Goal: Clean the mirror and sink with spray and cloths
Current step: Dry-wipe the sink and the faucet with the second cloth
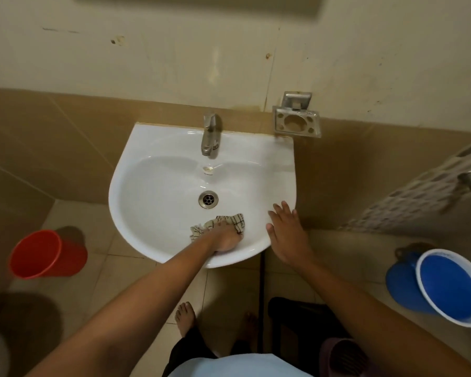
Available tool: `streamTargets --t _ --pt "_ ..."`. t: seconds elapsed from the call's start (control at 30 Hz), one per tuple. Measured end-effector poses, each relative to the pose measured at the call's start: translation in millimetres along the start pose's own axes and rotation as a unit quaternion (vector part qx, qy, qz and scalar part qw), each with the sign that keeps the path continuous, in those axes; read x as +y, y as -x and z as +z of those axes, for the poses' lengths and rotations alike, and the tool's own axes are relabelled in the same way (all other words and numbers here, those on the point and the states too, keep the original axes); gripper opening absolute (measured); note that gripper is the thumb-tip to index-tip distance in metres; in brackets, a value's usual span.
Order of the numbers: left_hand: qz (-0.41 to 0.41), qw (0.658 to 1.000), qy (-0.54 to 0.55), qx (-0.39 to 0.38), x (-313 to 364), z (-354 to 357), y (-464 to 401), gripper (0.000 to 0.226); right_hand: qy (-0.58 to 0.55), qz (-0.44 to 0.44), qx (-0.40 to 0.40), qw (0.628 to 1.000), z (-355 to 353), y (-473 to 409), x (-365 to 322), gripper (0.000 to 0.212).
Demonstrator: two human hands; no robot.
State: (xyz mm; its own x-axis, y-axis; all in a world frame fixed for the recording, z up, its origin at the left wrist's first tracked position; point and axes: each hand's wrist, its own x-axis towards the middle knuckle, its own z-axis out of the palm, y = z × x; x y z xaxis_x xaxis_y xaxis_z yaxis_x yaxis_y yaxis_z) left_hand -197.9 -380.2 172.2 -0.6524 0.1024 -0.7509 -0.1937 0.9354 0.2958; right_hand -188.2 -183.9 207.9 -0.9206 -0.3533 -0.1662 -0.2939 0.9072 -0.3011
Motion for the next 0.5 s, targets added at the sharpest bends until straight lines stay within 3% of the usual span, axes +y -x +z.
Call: streamTargets --t 0.17,0.3,0.4,0.5 --pt "-0.039 0.994 0.101 0.021 63 -8 -31 0.075 -0.029 -0.008 0.017 0.999 4 -1 9 0.066" --pt "-0.093 0.966 0.232 0.063 100 -28 -53 0.078 -0.035 -0.001 0.017 0.999 9 -4 10 0.066" --pt "-0.131 0.919 0.364 0.078 118 -52 -59 0.078 -0.036 -0.002 0.018 0.999 13 -6 11 0.064" --pt "-0.127 0.834 0.528 0.096 124 -68 -83 0.093 -0.043 0.002 0.028 0.999 16 -7 12 0.063"
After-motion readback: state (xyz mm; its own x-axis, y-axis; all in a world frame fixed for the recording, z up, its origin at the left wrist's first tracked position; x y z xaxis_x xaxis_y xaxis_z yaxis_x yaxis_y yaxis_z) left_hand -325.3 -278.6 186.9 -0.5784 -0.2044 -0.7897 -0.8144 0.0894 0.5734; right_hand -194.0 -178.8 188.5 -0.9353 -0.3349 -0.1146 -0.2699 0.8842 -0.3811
